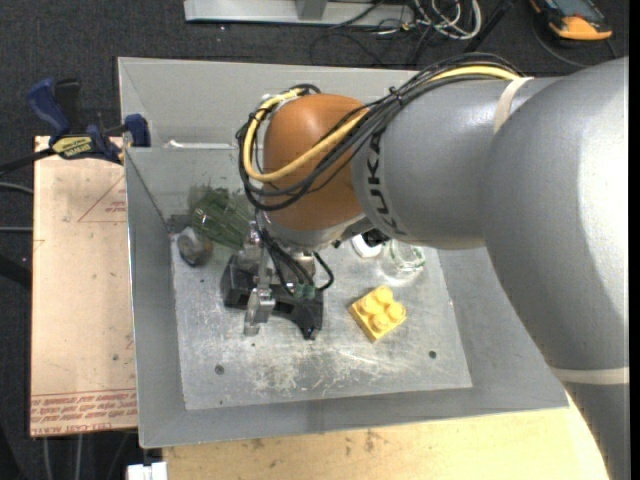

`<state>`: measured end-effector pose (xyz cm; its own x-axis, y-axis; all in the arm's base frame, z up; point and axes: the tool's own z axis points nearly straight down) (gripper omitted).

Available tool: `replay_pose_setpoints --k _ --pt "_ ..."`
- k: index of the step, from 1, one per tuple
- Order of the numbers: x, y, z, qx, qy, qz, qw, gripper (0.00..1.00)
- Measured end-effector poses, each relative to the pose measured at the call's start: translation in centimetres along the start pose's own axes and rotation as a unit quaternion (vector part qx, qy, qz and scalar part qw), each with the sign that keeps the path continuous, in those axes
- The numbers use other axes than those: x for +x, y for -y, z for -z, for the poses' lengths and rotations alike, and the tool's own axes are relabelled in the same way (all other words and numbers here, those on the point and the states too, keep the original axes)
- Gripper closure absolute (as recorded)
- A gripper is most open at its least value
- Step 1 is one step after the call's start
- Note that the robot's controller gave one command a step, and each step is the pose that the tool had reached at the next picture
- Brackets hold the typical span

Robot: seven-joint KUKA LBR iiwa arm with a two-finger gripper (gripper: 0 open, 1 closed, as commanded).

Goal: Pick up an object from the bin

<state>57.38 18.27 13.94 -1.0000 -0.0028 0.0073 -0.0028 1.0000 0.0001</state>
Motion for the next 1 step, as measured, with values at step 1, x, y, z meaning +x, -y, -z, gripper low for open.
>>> replay_pose_setpoints --k 1 --pt "-0.21 0.06 0.45 -0.001 0.0037 -0.001 1.0000 0.00"
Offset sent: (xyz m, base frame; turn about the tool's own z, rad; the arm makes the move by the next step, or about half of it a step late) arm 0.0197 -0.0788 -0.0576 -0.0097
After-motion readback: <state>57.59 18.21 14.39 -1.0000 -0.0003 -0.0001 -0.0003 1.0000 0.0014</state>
